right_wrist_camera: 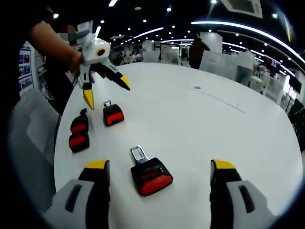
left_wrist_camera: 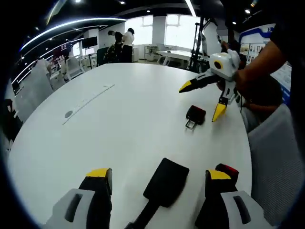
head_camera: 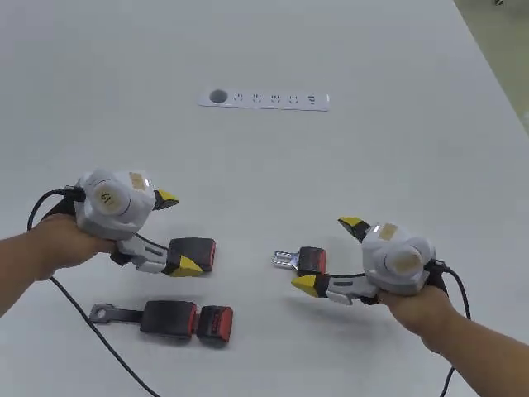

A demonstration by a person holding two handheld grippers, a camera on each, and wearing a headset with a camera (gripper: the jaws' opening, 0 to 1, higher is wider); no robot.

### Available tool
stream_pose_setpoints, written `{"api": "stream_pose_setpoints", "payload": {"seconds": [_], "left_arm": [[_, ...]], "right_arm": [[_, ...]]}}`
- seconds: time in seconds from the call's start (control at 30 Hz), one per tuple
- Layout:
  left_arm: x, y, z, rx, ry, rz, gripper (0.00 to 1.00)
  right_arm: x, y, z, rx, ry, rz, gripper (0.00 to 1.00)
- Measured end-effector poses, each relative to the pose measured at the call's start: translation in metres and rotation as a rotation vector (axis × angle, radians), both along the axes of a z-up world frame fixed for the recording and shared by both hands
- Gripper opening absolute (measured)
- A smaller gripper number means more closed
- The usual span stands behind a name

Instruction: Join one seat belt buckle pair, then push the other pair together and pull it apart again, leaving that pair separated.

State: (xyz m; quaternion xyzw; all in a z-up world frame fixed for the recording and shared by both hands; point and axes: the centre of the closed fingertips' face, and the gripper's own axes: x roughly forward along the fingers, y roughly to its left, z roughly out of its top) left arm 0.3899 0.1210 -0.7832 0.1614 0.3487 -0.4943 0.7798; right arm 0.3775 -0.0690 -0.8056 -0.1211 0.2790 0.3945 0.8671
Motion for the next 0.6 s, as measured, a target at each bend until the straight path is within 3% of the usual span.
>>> {"api": "stream_pose_setpoints", "payload": {"seconds": [0.07,0.17,0.23,0.33,0.6], "left_arm": [[-0.003,0.010,-0.003,0.028,-0.004,0.047,0.88],[-0.014,0.017,0.003,-0.003,-0.038,0.082,0.97],[-0.022,0.020,0.008,-0.042,-0.054,0.105,0.97],[-0.035,0.030,0.009,-0.041,-0.036,0.130,0.98],[-0.060,0.049,0.026,-0.093,-0.078,0.190,1.00]], "right_arm": [[-0.005,0.002,0.003,0.007,-0.008,-0.006,0.90],[-0.014,0.004,0.007,-0.002,-0.018,-0.009,0.92],[-0.020,0.005,0.010,-0.004,-0.024,-0.006,0.93],[-0.029,0.008,0.015,-0.026,-0.050,0.022,0.96],[-0.050,0.011,0.024,-0.032,-0.069,0.035,1.00]]}}
